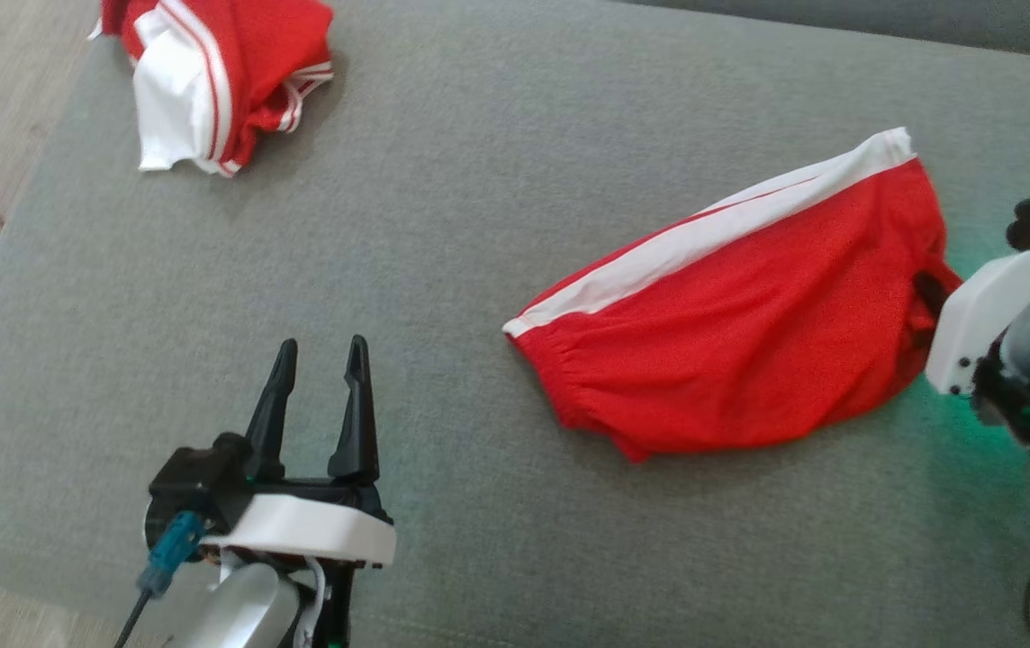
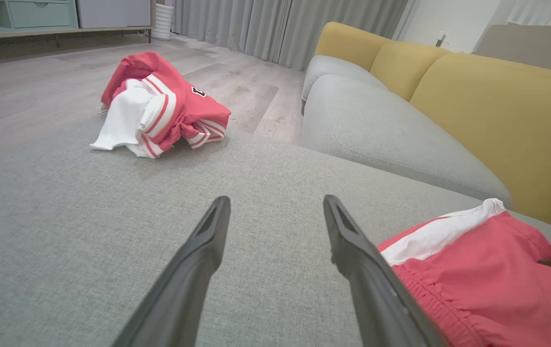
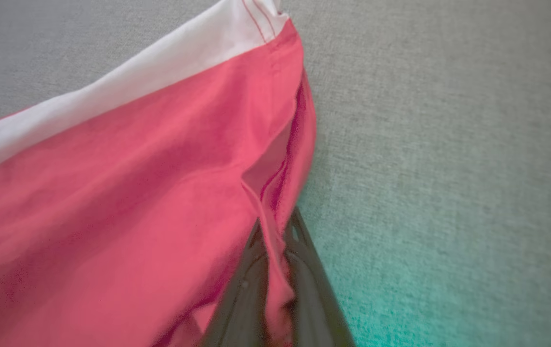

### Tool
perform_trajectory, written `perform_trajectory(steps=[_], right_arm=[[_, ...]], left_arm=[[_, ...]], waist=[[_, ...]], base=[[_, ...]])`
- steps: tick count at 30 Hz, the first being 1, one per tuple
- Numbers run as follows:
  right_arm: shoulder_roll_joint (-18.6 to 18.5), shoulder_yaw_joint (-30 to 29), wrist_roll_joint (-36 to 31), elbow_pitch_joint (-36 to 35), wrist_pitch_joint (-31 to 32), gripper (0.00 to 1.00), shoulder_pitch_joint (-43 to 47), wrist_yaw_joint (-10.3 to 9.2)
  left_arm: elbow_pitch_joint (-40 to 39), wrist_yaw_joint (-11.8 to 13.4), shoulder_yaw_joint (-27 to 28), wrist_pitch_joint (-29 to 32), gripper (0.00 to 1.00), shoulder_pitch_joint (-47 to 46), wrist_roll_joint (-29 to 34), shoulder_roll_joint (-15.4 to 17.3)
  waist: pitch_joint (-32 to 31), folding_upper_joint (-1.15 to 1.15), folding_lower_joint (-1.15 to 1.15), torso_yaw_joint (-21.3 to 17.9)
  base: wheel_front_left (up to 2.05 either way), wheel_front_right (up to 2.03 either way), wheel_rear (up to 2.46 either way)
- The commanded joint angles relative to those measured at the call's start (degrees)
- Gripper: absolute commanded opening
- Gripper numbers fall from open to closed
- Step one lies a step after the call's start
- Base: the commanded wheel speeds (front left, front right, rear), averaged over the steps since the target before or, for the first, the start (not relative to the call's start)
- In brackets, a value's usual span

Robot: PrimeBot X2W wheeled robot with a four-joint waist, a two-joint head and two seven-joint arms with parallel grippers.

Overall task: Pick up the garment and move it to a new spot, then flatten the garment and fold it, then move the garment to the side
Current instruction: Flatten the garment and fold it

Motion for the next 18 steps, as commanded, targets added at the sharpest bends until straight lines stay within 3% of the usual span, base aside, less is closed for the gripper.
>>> perform_trajectory(steps=[1,8,18], right_arm=[[0.4,0.1,-0.6,-1.5,-1.6,0.0,0.9,-0.04],[2.9,-0.7,-1.5,-4.7,-7.7,0.0,4.5,-0.04],[6.7,-6.1,-2.7,-15.3,-9.5,0.0,16.6,-0.04]], left_arm=[[-1.6,0.4,2.3,-0.6,1.0,-0.9,0.7,1.8],[-2.2,1.2,2.9,-0.3,1.0,1.1,0.5,3.1],[-3.4,2.2,2.4,0.3,1.0,3.0,0.6,3.9]], waist=[[-1.1,0.0,0.0,-1.2],[-5.5,0.0,0.0,-7.8],[-8.3,0.0,0.0,-16.5]], base=[[0.0,0.0,0.0],[0.0,0.0,0.0],[0.0,0.0,0.0]])
